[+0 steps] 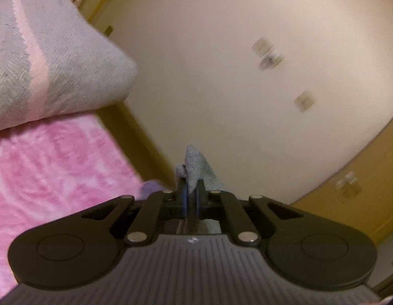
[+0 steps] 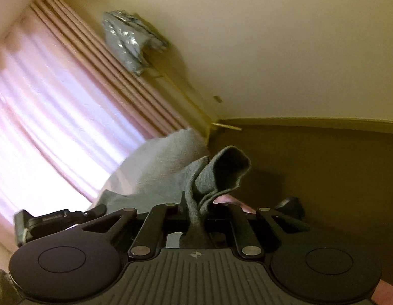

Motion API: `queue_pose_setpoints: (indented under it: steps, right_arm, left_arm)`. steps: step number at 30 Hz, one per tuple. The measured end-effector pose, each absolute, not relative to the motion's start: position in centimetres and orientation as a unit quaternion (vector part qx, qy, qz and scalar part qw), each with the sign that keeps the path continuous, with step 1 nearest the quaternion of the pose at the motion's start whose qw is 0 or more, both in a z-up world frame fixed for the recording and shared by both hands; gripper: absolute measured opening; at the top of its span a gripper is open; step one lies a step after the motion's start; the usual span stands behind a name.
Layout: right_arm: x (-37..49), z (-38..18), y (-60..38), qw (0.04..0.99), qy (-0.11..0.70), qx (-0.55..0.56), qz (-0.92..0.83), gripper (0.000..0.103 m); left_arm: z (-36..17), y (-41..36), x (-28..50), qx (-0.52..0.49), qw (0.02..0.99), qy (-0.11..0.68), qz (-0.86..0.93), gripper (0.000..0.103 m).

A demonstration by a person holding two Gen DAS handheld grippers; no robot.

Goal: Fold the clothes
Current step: 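Lift the folded t-shirt with both grippers and carry it to the clothes stack, then lower the t-shirt onto the stack and open both grippers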

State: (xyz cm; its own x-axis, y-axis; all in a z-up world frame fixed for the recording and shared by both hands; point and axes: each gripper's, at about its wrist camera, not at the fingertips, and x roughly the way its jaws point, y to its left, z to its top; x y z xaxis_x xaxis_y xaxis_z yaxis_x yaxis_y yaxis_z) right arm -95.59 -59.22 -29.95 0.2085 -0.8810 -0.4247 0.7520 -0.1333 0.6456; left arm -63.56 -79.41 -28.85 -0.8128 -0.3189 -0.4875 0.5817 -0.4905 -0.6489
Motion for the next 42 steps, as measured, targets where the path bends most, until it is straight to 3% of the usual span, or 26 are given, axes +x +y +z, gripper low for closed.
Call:
queue_pose_setpoints:
  steps: [1,2,3,4,6,9,10,11,15,18,22,27,29,36,42]
  right_arm:
    - [-95.6,-30.7,-59.5,0.639,-0.061,0.440,-0.628,0.010]
    - [-95.7,-31.4,-59.8,0.623,-0.049,0.459,-0.632,0.025]
    - [-96.0,-31.8,-59.8,0.608,-0.050,0.469,-0.638,0.052]
    - [-96.5,-31.7,-59.4,0.591,-0.056,0.469,-0.654,0.061]
    - [-97.4,-31.3,-58.5,0.556,-0.067,0.467,-0.685,0.061]
    - [-97.5,-28.9,-56.9,0.524,-0.034,0.436,-0.731,0.061]
    - [-97.2,-28.0,-56.5,0.516,-0.017,0.421,-0.746,0.061]
    - [-96.3,-26.9,-56.4,0.522,0.002,0.399,-0.754,0.061]
    - [-91.5,-25.0,-57.7,0.599,0.048,0.332,-0.727,0.061]
    - [-89.0,-26.8,-59.5,0.610,0.088,0.321,-0.719,0.061]
    - [-88.4,-31.0,-61.1,0.564,0.136,0.348,-0.736,0.061]
    - [-90.4,-31.9,-60.4,0.563,0.118,0.379,-0.725,0.061]
    - [-92.0,-30.9,-61.2,0.560,0.108,0.392,-0.722,0.061]
    - [-93.0,-25.3,-54.9,0.522,0.108,0.362,-0.765,0.061]
    - [-88.0,-21.8,-50.3,0.579,0.109,0.331,-0.737,0.061]
  left_arm:
    - [-29.2,-79.5,-64.0,0.167,0.275,0.426,-0.846,0.008]
    - [-29.5,-79.5,-64.4,0.176,0.286,0.424,-0.841,0.014]
    - [-29.5,-79.6,-64.3,0.177,0.300,0.424,-0.836,0.016]
    - [-29.2,-79.7,-64.0,0.174,0.317,0.427,-0.829,0.019]
    - [-28.7,-80.0,-63.4,0.167,0.351,0.432,-0.814,0.026]
    - [-26.2,-79.6,-62.8,0.161,0.407,0.403,-0.804,0.017]
    - [-25.1,-79.2,-63.0,0.162,0.405,0.388,-0.812,0.007]
    - [-24.2,-78.5,-64.1,0.176,0.387,0.368,-0.827,0.004]
    - [-22.6,-75.1,-70.6,0.269,0.297,0.261,-0.878,0.004]
    - [-24.7,-74.3,-73.8,0.303,0.301,0.220,-0.877,0.005]
    - [-28.6,-75.4,-74.3,0.300,0.316,0.238,-0.868,0.008]
    - [-29.7,-76.1,-73.3,0.289,0.309,0.261,-0.868,0.008]
    - [-28.8,-76.5,-72.2,0.277,0.311,0.278,-0.865,0.003]
    - [-23.7,-75.3,-66.3,0.257,0.405,0.269,-0.835,0.005]
    - [-21.6,-67.6,-63.8,0.280,0.370,0.263,-0.845,0.005]
